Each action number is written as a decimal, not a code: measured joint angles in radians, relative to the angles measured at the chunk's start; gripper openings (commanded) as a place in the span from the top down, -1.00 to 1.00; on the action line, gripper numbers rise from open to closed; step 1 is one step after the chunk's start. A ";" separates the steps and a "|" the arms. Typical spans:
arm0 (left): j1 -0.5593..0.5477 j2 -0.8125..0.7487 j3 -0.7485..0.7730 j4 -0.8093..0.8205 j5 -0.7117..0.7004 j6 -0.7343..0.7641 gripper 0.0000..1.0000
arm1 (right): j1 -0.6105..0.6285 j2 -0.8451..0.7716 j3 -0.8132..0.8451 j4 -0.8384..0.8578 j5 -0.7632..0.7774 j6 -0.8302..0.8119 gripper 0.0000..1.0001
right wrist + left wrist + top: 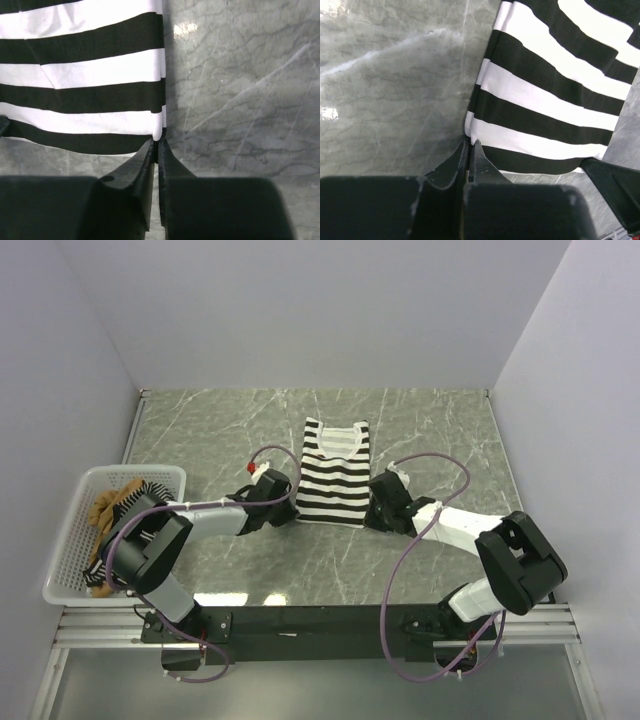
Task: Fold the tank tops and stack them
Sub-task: Fold the tank top, then neatly place the folded tank top to the corner
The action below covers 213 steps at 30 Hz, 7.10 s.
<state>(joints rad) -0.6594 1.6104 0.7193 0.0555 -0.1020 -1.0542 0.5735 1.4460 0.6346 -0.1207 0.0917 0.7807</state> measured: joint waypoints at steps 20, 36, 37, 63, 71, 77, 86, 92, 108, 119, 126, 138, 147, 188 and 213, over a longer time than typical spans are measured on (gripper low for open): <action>-0.298 -0.509 -0.141 -0.361 -0.107 -0.138 0.99 | 0.295 -0.613 -0.157 -0.328 0.021 0.070 1.00; -0.312 -0.579 0.151 -0.579 -0.215 -0.105 0.99 | 0.282 -0.542 0.205 -0.521 0.122 0.025 1.00; -0.283 -0.568 0.159 -0.568 -0.203 -0.089 0.99 | 0.257 -0.527 0.212 -0.512 0.116 0.011 1.00; 0.282 0.293 0.618 -0.178 0.183 0.142 -0.25 | -0.262 0.394 0.750 -0.251 -0.287 -0.248 -0.09; 0.341 0.240 0.605 -0.212 0.142 0.161 -0.15 | -0.268 0.346 0.699 -0.277 -0.184 -0.274 -0.13; 0.270 0.002 0.436 -0.218 0.049 0.150 0.18 | -0.223 0.185 0.486 -0.229 -0.178 -0.257 -0.16; 0.087 0.059 0.294 -0.227 -0.015 0.155 0.38 | -0.178 0.237 0.430 -0.178 -0.179 -0.252 -0.25; 0.069 0.156 0.294 -0.228 -0.047 0.155 0.46 | -0.166 0.272 0.420 -0.141 -0.182 -0.246 -0.25; 0.049 0.134 0.296 -0.242 -0.070 0.162 0.35 | -0.142 0.146 0.391 -0.185 -0.089 -0.201 -0.25; 0.056 0.064 0.296 -0.271 -0.046 0.149 0.24 | 0.055 0.232 0.502 -0.188 -0.032 -0.105 -0.22; 0.163 -0.115 0.255 -0.286 -0.055 0.125 0.18 | 0.112 0.347 0.556 -0.188 0.000 -0.040 -0.21; 0.204 0.136 0.336 -0.262 -0.039 0.162 0.00 | 0.114 0.352 0.592 -0.217 0.051 -0.023 -0.24; 0.204 0.201 0.390 -0.240 -0.007 0.171 0.00 | 0.109 0.414 0.689 -0.240 0.073 -0.031 -0.24; -0.268 0.796 1.177 -0.301 -0.027 0.053 0.34 | -0.145 -0.508 0.571 -0.500 0.166 -0.213 -0.30; -0.380 1.080 1.493 -0.036 0.146 -0.040 0.19 | -0.146 -0.586 0.536 -0.558 0.185 -0.244 -0.32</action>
<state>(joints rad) -1.0397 2.6900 2.2127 0.0193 0.0441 -1.0943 0.4271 0.8600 1.1702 -0.6792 0.2771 0.5369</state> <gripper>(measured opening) 0.393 0.659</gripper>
